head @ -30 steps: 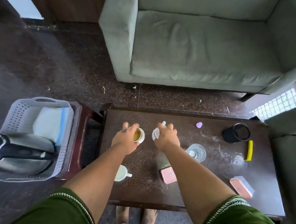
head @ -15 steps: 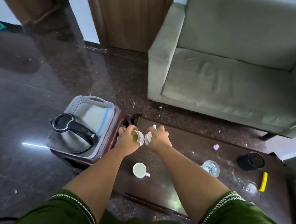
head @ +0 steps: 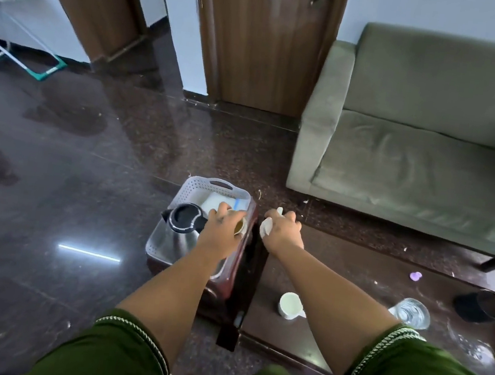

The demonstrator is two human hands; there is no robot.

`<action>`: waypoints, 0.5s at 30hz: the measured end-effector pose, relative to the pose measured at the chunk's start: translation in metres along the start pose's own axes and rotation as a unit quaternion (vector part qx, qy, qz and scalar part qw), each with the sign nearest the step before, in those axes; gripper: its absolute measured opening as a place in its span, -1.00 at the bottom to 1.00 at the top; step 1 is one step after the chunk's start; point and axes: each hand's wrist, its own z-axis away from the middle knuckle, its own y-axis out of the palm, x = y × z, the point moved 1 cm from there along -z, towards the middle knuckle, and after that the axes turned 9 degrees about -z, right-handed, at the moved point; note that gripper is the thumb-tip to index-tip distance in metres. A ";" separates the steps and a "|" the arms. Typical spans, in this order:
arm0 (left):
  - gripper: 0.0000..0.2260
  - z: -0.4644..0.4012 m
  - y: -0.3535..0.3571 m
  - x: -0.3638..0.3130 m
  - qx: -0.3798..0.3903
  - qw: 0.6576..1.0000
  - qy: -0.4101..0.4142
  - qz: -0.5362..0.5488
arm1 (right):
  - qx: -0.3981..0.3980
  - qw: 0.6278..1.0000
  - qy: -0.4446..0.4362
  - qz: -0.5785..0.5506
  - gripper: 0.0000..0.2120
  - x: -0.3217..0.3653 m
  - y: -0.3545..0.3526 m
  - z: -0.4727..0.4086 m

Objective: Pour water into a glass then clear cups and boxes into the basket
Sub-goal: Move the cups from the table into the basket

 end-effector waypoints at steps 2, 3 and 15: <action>-0.52 -0.005 -0.013 0.023 0.003 1.000 0.019 0.002 | -0.019 0.999 0.015 -0.021 -0.57 0.020 0.009 -0.004; -0.51 -0.008 -0.019 0.033 0.008 1.000 0.022 0.010 | -0.023 0.999 0.016 -0.028 -0.54 0.030 0.014 -0.005; -0.48 -0.068 -0.047 0.122 0.029 0.999 0.005 0.028 | -0.077 0.996 -0.002 -0.049 -0.52 0.099 0.060 -0.048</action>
